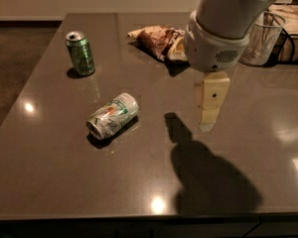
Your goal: Place 7up can upright
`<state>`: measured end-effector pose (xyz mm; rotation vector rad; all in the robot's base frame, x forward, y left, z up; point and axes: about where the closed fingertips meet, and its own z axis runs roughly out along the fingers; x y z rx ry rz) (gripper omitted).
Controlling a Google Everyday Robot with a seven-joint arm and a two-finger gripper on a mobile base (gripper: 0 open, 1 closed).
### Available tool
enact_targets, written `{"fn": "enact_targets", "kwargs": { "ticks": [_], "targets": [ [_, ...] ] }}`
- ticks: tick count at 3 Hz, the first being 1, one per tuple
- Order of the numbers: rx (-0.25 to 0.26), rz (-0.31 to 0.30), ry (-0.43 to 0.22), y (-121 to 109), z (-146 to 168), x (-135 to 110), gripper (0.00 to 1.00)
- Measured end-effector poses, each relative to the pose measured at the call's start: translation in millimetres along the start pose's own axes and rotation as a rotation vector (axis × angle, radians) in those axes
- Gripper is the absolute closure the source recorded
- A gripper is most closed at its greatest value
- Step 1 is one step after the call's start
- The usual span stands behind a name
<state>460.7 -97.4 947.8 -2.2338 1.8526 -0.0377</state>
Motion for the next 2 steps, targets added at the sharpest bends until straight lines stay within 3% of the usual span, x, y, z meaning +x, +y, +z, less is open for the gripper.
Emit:
{"fn": "enact_targets", "kwargs": {
  "ticks": [2],
  "targets": [
    [-0.072, -0.235, -0.016, -11.5, 45.1, -78.9, 0.0]
  ]
}}
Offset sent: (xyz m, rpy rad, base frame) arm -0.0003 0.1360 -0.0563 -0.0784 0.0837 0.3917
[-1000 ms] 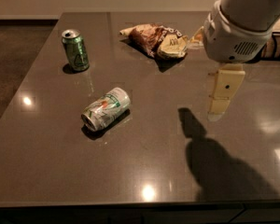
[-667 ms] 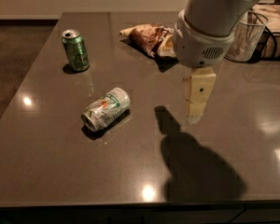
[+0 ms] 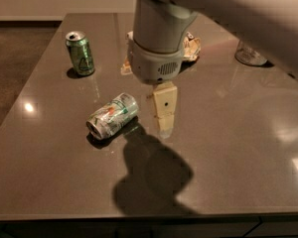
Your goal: Place 7up can upright
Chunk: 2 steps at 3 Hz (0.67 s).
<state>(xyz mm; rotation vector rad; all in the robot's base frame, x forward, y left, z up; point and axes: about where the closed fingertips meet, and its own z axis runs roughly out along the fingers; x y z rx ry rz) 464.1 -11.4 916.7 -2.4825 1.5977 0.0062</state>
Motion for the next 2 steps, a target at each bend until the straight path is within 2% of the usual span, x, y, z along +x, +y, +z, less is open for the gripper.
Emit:
{"fn": "enact_targets", "kwargs": {
  "ticks": [1, 2],
  "targets": [
    [-0.027, -0.096, -0.001, -13.3, 19.8, -33.3, 0.0],
    [-0.051, -0.167, -0.002, -24.0, 37.3, -58.8, 0.0]
  ]
}}
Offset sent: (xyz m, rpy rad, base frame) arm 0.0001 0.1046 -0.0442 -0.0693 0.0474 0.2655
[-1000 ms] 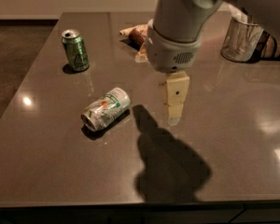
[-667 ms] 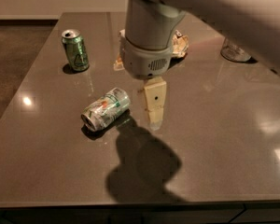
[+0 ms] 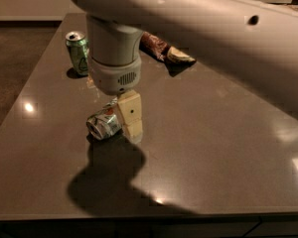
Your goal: Place 7up can upright
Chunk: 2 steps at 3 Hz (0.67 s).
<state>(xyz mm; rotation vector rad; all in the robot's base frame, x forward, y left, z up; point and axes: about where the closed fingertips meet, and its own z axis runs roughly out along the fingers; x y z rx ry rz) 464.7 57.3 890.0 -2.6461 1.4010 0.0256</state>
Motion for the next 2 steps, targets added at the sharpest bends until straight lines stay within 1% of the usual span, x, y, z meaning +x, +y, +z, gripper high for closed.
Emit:
{"fn": "enact_targets", "kwargs": {
  "ticks": [1, 2],
  "targets": [
    [-0.034, -0.053, 0.002, -8.0, 22.0, -16.9, 0.0],
    [-0.066, -0.066, 0.026, -12.6, 39.1, -21.4, 0.24]
  ]
}}
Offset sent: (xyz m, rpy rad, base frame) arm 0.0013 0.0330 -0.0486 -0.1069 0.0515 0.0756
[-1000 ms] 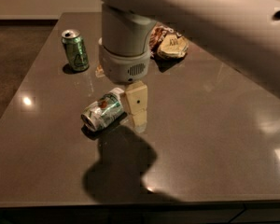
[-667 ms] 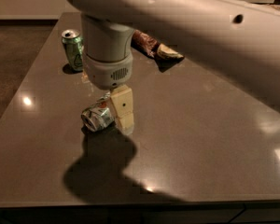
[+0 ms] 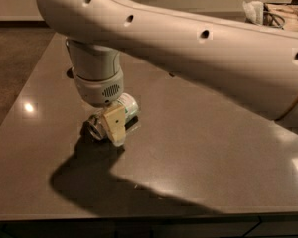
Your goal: Place 7up can upright
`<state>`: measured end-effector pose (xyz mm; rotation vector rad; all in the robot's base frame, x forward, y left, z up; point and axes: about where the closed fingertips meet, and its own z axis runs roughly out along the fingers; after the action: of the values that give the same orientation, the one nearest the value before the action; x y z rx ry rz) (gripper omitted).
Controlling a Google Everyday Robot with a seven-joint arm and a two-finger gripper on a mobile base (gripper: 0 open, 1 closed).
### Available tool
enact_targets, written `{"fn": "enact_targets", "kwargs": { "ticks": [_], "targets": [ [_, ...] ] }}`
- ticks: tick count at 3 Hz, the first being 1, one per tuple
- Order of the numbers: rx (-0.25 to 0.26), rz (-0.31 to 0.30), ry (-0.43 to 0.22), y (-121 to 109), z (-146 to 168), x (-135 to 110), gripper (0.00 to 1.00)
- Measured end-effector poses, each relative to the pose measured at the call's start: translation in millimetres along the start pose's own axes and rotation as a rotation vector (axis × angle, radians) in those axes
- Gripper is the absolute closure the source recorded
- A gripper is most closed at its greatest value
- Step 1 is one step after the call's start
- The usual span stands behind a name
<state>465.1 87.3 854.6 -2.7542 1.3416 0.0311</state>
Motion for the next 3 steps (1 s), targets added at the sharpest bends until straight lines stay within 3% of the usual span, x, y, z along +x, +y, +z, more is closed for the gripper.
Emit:
{"fn": "enact_targets", "kwargs": {
  "ticks": [2, 3],
  "targets": [
    [-0.006, 0.038, -0.002, -2.0, -6.1, 9.9, 0.71],
    [0.017, 0.095, -0.062, -0.6, -28.8, 20.0, 0.93]
  ]
}}
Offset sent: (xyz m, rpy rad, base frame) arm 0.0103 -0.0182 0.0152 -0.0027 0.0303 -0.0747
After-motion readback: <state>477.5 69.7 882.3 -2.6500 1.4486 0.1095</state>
